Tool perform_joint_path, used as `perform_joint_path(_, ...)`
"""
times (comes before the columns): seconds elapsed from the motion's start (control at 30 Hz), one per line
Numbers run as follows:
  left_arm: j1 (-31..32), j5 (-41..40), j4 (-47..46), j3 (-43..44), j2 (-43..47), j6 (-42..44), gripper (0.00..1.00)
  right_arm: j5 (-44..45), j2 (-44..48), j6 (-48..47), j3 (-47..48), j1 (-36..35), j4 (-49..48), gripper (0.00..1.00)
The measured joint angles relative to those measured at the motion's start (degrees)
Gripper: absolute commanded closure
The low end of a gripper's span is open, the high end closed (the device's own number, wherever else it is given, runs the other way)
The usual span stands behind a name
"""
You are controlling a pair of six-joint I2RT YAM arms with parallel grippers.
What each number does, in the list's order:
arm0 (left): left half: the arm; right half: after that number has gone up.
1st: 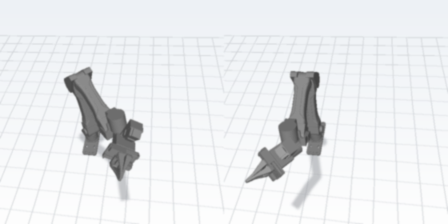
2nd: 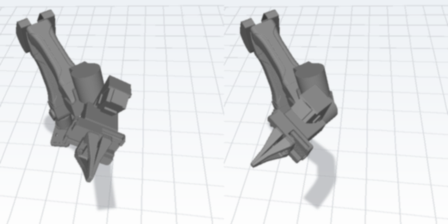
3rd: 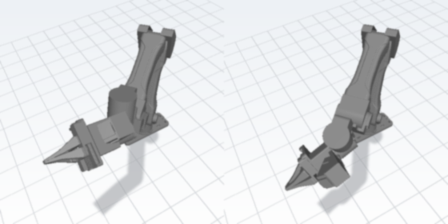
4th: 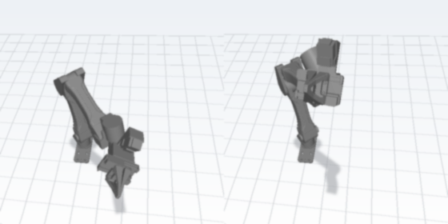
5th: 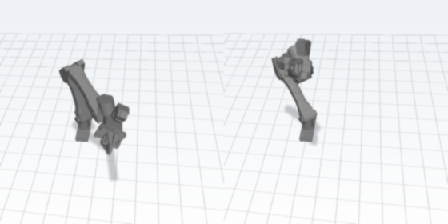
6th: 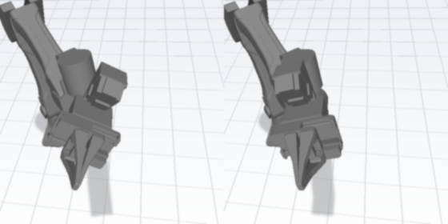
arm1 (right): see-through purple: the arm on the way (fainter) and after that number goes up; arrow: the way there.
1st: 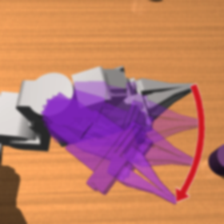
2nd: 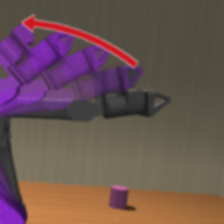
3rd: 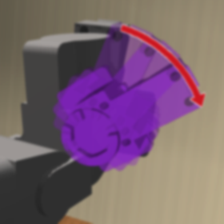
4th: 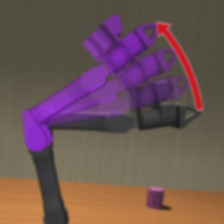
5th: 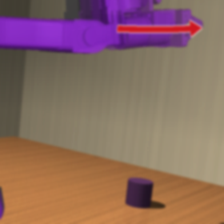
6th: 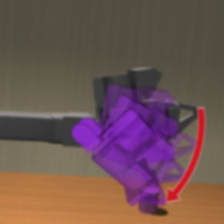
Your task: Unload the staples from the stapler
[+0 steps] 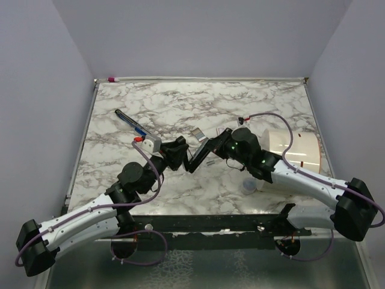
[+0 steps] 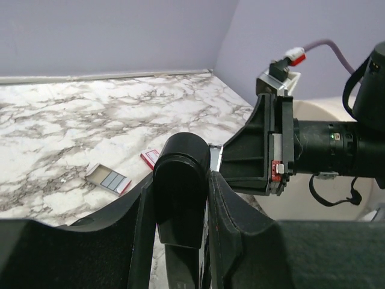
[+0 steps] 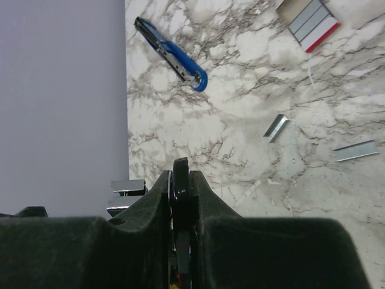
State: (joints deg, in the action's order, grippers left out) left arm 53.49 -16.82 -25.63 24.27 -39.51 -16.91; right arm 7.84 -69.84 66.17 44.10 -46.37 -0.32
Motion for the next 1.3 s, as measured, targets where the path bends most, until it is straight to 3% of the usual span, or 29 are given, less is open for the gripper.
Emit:
perform_joint_path(0.5, 0.2, -13.5, 8.6, -3.0, 4.4, -18.9, 1.00, 4.3, -1.1, -3.7, 3.2, 6.1, 4.9, 0.99)
perform_joint_path(0.93, 0.2, -17.1, 17.6, -3.2, -2.0, -39.6, 1.00, 2.4, -4.3, -10.9, 3.5, 8.8, 4.3, 0.99)
perform_joint_path(1.3, -0.5, -20.1, 23.2, -2.5, -12.1, -54.3, 1.00, 2.5, -9.2, -13.4, 7.5, 9.4, 10.1, 0.99)
